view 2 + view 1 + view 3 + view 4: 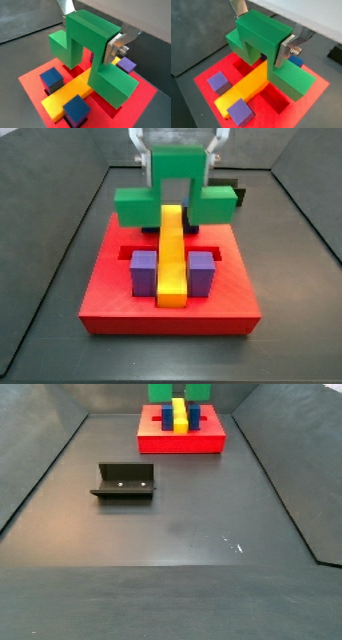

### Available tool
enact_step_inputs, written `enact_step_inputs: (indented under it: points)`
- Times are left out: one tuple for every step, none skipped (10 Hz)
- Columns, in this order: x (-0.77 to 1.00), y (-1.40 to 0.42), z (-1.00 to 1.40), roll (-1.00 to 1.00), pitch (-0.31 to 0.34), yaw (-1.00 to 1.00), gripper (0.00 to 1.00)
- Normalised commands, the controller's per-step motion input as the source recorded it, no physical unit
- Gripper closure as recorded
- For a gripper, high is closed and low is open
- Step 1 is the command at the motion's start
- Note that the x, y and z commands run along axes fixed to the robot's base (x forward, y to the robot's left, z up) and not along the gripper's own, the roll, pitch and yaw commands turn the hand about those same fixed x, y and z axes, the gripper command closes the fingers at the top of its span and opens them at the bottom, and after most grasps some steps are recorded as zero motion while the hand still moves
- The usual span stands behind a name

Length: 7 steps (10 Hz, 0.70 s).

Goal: Pick up the green object. Move up. Place the green object on the fixture. Regrasp the green object. Move to above the board. Insert the green object.
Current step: Insert the green object.

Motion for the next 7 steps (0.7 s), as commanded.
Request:
enact_step_inputs:
  points:
    - [0.25,0.0,-0.22,-0.27,-0.139,-0.07,1.0]
    - [0.05,0.0,-0.27,-0.25,-0.133,-0.05,1.0]
    - [-0.02,0.0,-0.21,-0.23,-0.107,-0.03,1.0]
    - [-0.45,-0.01,-0.11,-0.11,-0.116,-0.11,1.0]
    - [-0.49,-0.01,0.0,0.0,-0.05,-0.13,1.0]
    - [-0.46,-0.03,-0.02,-0.02,-0.064,-0.13,1.0]
    - [-0.09,-0.03,-0.13,-0.08,-0.077,-0.07,1.0]
